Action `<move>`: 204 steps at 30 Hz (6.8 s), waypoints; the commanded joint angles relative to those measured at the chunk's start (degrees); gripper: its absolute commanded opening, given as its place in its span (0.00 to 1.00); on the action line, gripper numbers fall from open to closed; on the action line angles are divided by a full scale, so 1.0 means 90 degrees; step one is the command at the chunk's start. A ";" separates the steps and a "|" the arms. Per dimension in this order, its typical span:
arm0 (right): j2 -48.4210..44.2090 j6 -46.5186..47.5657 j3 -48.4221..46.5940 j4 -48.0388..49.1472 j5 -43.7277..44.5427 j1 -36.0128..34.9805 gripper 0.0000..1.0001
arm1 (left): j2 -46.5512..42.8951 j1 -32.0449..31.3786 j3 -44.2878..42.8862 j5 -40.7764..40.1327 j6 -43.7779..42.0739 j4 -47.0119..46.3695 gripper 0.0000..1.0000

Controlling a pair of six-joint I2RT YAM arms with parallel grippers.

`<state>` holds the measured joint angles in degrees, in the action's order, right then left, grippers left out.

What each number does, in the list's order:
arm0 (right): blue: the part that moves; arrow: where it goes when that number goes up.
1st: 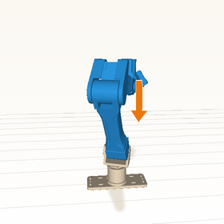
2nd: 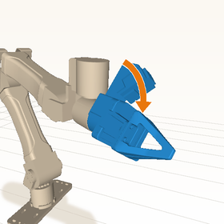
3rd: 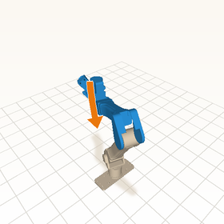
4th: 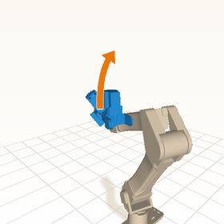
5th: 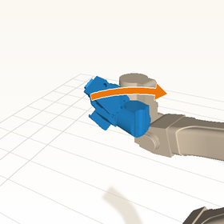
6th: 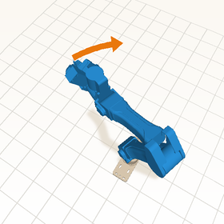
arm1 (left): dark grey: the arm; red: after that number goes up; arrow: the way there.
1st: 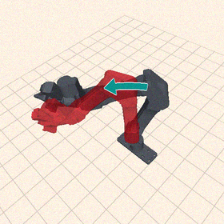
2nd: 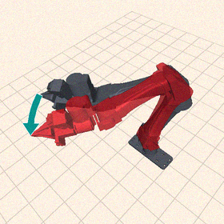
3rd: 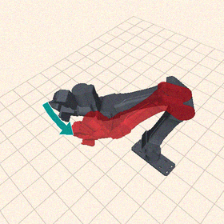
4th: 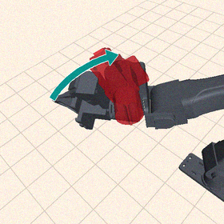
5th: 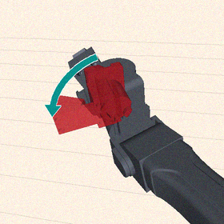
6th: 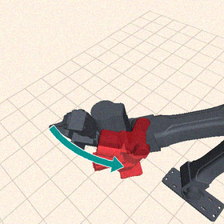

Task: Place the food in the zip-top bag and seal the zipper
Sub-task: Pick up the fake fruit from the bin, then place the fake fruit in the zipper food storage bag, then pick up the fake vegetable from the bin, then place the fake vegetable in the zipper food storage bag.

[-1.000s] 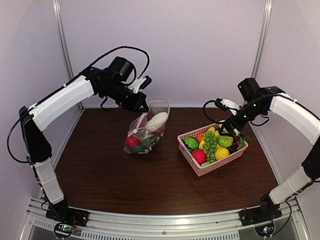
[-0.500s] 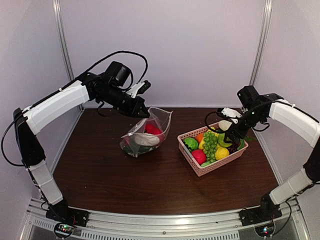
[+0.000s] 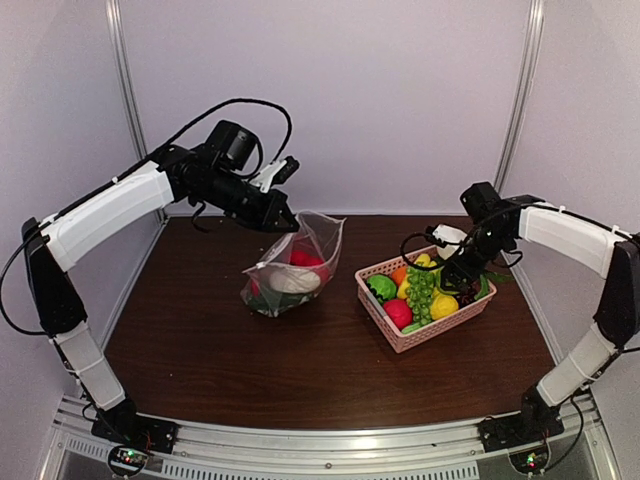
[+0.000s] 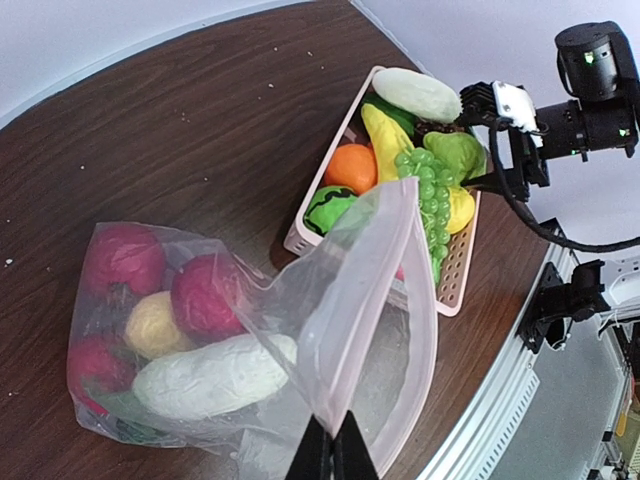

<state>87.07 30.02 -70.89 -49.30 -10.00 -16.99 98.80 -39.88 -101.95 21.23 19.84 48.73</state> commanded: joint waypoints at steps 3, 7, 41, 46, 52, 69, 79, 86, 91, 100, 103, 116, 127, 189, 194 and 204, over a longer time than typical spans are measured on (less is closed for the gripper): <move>0.0247 -0.0224 0.0104 0.0155 0.0001 0.0030 0.79 | -0.0217 -0.0022 0.0212 0.0044 0.0081 -0.0427 0.00; 0.0162 -0.0317 0.0054 0.0051 0.0005 0.0013 0.65 | -0.0183 -0.0022 0.0226 0.0037 0.0091 -0.0480 0.00; 0.1730 -0.1600 -0.4358 0.0401 -0.3874 -0.2483 0.50 | -0.0151 -0.0022 0.0235 0.0282 0.0755 -0.0993 0.00; 0.2288 -0.1641 -0.4680 0.0378 -0.3563 -0.2590 0.50 | -0.0236 -0.0022 0.0122 0.0323 0.0743 -0.0884 0.00; 0.2503 -0.1051 -0.4841 -0.0047 -0.3406 -0.2816 0.52 | -0.0343 -0.0022 0.0166 0.0267 0.0784 -0.0891 0.00; 0.1322 -0.1234 -0.4012 -0.0178 -0.3374 -0.3102 0.54 | -0.0336 -0.0022 0.0205 0.0229 0.0745 -0.0883 0.00; 0.1162 -0.1198 -0.4427 -0.0368 -0.3205 -0.3161 0.51 | -0.0422 -0.0022 0.0303 0.0074 0.0697 -0.0766 0.00; 0.0508 -0.1060 -0.4212 -0.0433 -0.3011 -0.3170 0.52 | -0.0362 -0.0022 0.0315 0.0051 0.0679 -0.0776 0.00; 0.0629 -0.1036 -0.3915 -0.0540 -0.3230 -0.3258 0.53 | -0.0333 -0.0022 0.0280 0.0075 0.0705 -0.0781 0.00; 0.1493 -0.1397 -0.4286 -0.0390 -0.2719 -0.3291 0.52 | -0.0473 -0.0022 0.0346 0.0352 0.0759 -0.0847 0.00; 0.1988 -0.1656 -0.4722 -0.0354 -0.2481 -0.3297 0.52 | -0.0540 -0.0022 0.0428 0.0493 0.0766 -0.0921 0.00; 0.2705 -0.2053 -0.5621 -0.0471 -0.1868 -0.3298 0.86 | -0.0720 -0.0022 0.0599 0.0377 0.0739 -0.0917 0.00; 0.0226 -0.1106 -0.3680 -0.0451 -0.1797 -0.2930 0.94 | -0.0444 0.0013 -0.0547 -0.1205 -0.0114 0.0255 0.00; -0.0553 -0.0099 -0.2470 -0.1157 -0.1751 -0.0526 0.42 | 0.0054 -0.0188 -0.0086 -0.0142 0.0072 -0.0325 0.00; -0.0406 0.0035 -0.3051 -0.1707 -0.2493 -0.1661 0.43 | 0.0085 -0.0188 -0.0017 -0.0117 0.0281 -0.0480 0.00; 0.0773 -0.0505 -0.3897 -0.1987 -0.2564 -0.2619 0.40 | 0.0090 -0.0188 0.0084 0.0310 0.0488 -0.0773 0.00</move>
<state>91.11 29.50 -102.91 -65.95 -31.83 -39.33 99.70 -41.58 -102.35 20.69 22.90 46.24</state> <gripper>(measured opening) 0.524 0.017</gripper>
